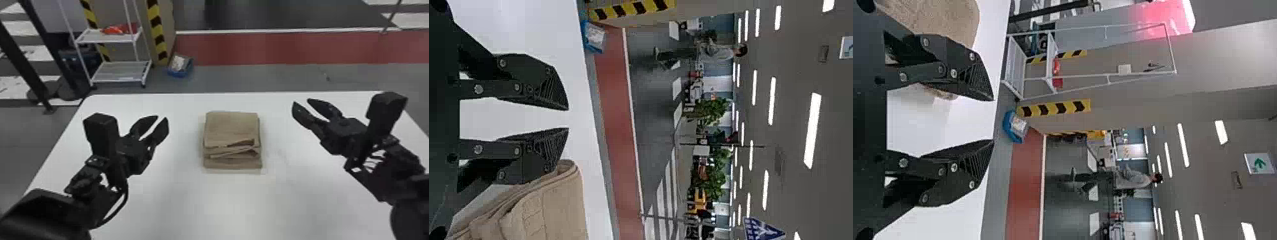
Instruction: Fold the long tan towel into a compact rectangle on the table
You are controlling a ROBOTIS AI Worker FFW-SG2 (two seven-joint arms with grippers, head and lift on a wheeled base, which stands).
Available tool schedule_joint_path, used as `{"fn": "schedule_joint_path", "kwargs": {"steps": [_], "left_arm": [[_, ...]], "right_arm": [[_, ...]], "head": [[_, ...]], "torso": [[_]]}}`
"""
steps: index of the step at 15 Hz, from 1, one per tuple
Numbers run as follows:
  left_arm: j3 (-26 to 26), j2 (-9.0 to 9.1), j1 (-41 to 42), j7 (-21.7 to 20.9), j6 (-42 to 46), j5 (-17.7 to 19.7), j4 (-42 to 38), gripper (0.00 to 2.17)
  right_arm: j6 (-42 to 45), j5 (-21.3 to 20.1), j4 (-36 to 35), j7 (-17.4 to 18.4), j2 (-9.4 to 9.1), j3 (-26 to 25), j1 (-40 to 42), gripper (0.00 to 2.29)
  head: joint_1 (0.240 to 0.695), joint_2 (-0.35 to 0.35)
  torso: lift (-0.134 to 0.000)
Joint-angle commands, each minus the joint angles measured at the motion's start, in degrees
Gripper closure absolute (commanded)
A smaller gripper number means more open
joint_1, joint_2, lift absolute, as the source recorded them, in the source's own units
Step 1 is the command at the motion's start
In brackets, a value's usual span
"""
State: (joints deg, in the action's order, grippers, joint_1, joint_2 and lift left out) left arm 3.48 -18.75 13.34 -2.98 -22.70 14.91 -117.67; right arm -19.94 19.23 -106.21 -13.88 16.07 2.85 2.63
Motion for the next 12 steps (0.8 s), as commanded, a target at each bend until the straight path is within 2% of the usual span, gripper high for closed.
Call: {"fn": "schedule_joint_path", "kwargs": {"steps": [1, 5, 7, 9, 12], "left_arm": [[0.7, 2.40, -0.3, 0.7, 0.1, -1.5, -0.7, 0.02], [1.4, 6.62, 2.4, 5.4, 3.6, -7.7, -1.2, 0.04], [1.7, 6.97, 4.5, 5.9, 9.2, -8.8, -0.6, 0.04], [3.2, 6.97, 6.3, 8.0, 14.6, -12.2, -0.5, 0.04], [4.8, 6.53, 10.0, 9.9, 22.0, -12.3, -0.6, 0.04]], "right_arm": [[-0.8, 0.1, -6.3, 1.5, 0.99, -2.7, 5.5, 0.06], [6.1, 2.0, -7.8, 2.1, 1.95, -5.0, 12.7, 0.06], [8.7, 3.0, -7.8, 2.1, 1.95, -5.5, 14.9, 0.06], [13.3, 2.7, -8.0, 3.4, 1.16, -4.9, 17.8, 0.06], [16.8, 2.3, -10.4, 5.6, 0.99, -5.0, 23.3, 0.06]], "head": [[0.695, 0.035], [0.695, -0.013], [0.695, -0.017], [0.695, -0.029], [0.695, -0.040]], "torso": [[-0.128], [-0.128], [-0.128], [-0.128], [-0.128]]}}
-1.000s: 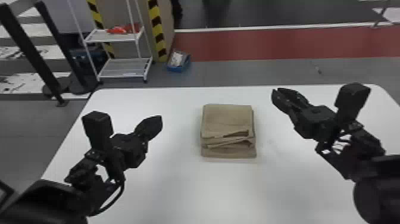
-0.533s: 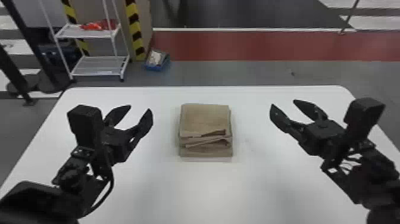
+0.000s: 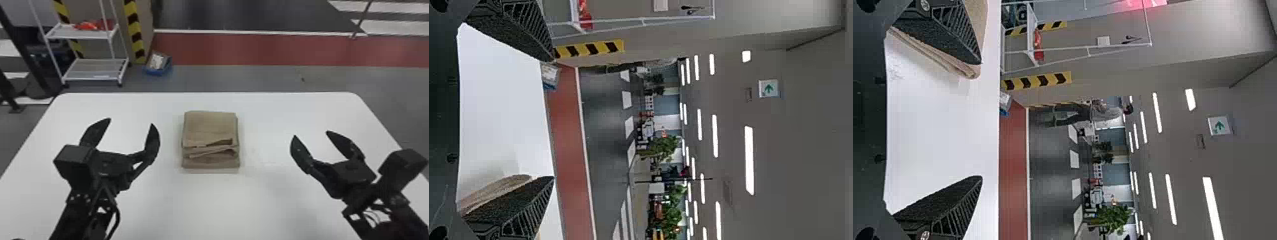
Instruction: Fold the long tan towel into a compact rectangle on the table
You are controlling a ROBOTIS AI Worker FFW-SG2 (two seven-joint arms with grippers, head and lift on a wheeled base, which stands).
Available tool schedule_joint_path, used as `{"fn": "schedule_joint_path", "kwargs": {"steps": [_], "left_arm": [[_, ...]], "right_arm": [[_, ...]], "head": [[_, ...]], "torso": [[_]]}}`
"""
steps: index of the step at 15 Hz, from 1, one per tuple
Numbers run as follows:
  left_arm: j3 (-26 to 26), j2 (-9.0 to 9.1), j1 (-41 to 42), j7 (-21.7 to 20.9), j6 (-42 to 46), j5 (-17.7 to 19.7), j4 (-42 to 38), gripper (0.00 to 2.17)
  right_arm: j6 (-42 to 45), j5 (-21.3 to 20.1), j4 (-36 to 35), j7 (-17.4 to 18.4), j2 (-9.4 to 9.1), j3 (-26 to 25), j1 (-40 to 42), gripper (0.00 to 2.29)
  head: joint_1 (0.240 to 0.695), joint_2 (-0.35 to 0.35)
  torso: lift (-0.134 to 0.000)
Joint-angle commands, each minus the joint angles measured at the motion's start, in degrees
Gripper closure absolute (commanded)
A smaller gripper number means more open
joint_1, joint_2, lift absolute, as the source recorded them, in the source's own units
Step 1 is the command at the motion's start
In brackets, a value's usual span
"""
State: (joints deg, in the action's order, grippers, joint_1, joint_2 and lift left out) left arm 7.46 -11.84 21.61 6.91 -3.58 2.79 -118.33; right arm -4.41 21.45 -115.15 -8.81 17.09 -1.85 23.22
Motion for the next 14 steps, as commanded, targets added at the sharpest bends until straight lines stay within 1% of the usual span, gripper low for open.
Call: {"fn": "schedule_joint_path", "kwargs": {"steps": [1, 3, 5, 6, 8, 10, 14], "left_arm": [[1.5, -0.56, 2.6, 0.0, 5.9, -0.1, 0.5, 0.04], [2.6, -0.73, 4.0, 1.1, 9.4, -0.1, 1.4, 0.04], [3.1, -1.44, 4.7, 2.8, 9.8, -0.1, 1.4, 0.04], [3.0, -1.70, 4.8, 4.2, 10.3, 0.1, 1.3, 0.04], [2.8, -2.67, 5.5, 5.5, 10.7, 0.4, 1.0, 0.04], [3.0, -2.84, 6.4, 5.4, 11.2, 0.6, 0.9, 0.04], [2.4, -3.02, 6.9, 5.2, 11.4, 1.6, 0.7, 0.05]], "right_arm": [[1.6, 0.2, -3.1, 1.3, 0.14, -0.7, 4.5, 0.06], [3.0, 1.0, -6.3, 2.0, 0.40, -2.2, 8.3, 0.07], [4.3, 1.0, -9.1, 3.0, 0.49, -3.0, 11.1, 0.07], [3.7, 1.1, -10.2, 4.1, 0.49, -3.1, 11.8, 0.07], [2.7, 1.0, -11.7, 4.2, 0.40, -2.7, 12.2, 0.07], [2.7, 1.0, -11.2, 4.7, 0.40, -2.5, 11.8, 0.07], [3.0, 1.1, -11.1, 4.8, 0.93, -2.8, 12.0, 0.07]], "head": [[0.695, -0.044], [0.695, -0.059], [0.695, -0.085], [0.695, -0.090], [0.695, -0.090], [0.695, -0.074], [0.695, -0.073]], "torso": [[-0.128], [-0.128], [-0.128], [-0.128], [-0.128], [-0.128], [-0.128]]}}
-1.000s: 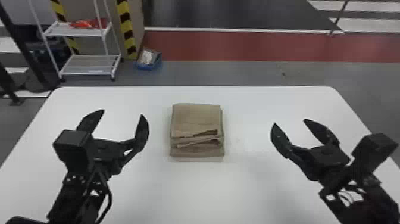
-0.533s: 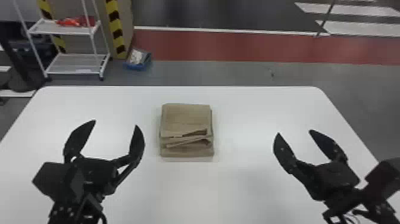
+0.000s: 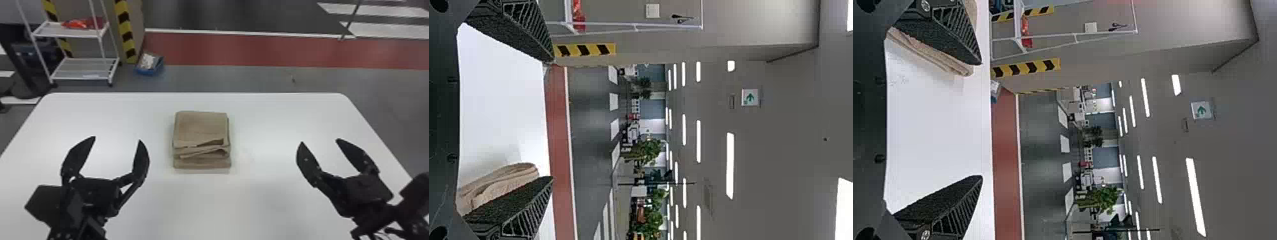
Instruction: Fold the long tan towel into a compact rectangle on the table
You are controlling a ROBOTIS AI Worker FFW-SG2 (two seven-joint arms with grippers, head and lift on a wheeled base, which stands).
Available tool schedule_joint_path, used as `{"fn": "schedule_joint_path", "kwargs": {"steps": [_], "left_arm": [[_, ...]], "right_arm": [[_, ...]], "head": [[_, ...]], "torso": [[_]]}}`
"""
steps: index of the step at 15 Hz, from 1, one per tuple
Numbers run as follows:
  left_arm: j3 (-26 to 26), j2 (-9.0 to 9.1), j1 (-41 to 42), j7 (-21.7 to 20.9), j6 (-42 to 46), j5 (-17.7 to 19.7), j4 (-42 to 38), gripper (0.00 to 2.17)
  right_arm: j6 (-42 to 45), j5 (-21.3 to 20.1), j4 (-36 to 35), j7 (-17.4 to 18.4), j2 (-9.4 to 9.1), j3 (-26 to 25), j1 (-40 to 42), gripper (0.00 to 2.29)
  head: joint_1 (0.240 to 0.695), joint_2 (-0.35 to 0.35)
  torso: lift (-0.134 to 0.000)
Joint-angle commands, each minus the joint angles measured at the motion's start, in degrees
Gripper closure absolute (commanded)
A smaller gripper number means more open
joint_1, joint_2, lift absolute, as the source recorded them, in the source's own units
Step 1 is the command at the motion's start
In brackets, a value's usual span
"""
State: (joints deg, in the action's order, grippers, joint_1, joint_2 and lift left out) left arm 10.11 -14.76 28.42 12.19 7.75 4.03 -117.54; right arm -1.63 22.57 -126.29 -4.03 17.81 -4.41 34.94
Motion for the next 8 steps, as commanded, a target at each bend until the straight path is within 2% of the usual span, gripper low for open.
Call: {"fn": "schedule_joint_path", "kwargs": {"steps": [1, 8], "left_arm": [[-0.4, -0.27, 0.1, -0.4, -0.2, 0.7, -0.2, 0.05], [-0.7, -1.33, 0.1, -0.7, -0.9, 1.7, -2.1, 0.05]], "right_arm": [[0.4, 0.0, 0.0, 0.0, 0.21, -0.6, 0.6, 0.07], [0.8, 1.4, -1.4, 0.1, 0.47, -2.8, 1.8, 0.08]], "head": [[0.695, -0.072], [0.695, -0.090]], "torso": [[-0.128], [-0.128]]}}
